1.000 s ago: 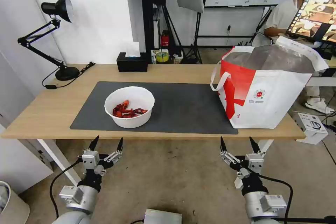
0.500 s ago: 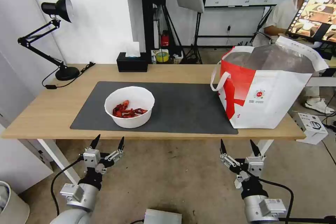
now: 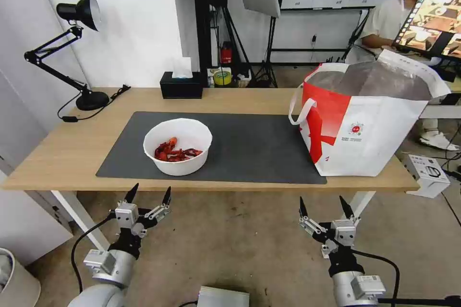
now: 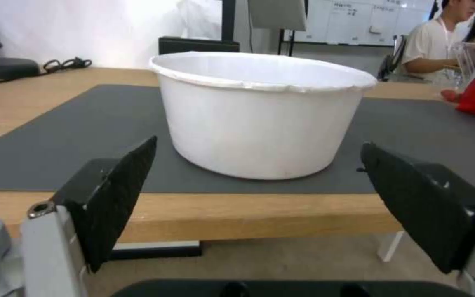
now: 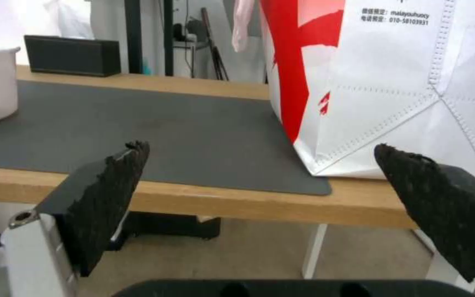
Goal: Pick up the trash from the table and place it into the takeout bag.
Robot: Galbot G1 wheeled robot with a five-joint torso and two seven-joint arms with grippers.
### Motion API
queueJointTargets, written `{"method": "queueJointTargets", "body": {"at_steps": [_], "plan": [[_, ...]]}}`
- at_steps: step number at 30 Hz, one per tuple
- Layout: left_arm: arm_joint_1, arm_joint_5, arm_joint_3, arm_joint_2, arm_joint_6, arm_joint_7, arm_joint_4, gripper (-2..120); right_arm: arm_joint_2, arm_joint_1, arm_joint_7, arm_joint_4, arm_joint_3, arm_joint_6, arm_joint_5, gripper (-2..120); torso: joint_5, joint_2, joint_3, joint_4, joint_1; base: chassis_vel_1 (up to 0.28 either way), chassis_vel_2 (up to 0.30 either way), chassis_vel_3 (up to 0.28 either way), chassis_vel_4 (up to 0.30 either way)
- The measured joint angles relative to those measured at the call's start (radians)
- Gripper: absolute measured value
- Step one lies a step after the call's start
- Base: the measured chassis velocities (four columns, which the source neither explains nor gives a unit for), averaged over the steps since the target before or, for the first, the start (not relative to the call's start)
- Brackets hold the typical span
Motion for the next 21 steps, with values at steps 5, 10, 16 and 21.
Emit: {"method": "queueJointTargets", "body": {"at_steps": [5,10,16,21], "plan": [[-0.041,-0.041,-0.013,0.051,0.029,-0.011,0.0,100,0.0,0.0,0.0,0.0,0.0,0.0,0.0,100,0.0,0.0,0.0,-0.0001,0.0,0.0,0.0,0.0,0.0],[-0.086,-0.075,-0.031,0.092,0.058,-0.033,0.007,100,0.0,0.001,0.0,0.0,-0.001,0.0,0.0,100,0.0,0.0,0.0,0.0,0.0,0.0,0.0,0.0,0.0],[-0.15,-0.148,-0.04,0.163,0.126,-0.086,0.009,100,0.0,0.001,0.0,0.0,-0.001,0.0,0.001,100,-0.0001,0.0,0.0,-0.0001,0.0,0.0,0.0,0.0,0.0],[-0.184,-0.237,-0.037,0.239,0.162,-0.131,0.02,100,0.0,0.001,0.0,0.0,-0.001,0.0,0.001,100,-0.0001,0.0,0.0,0.0001,0.0,0.0,0.0,0.0,0.0]]}}
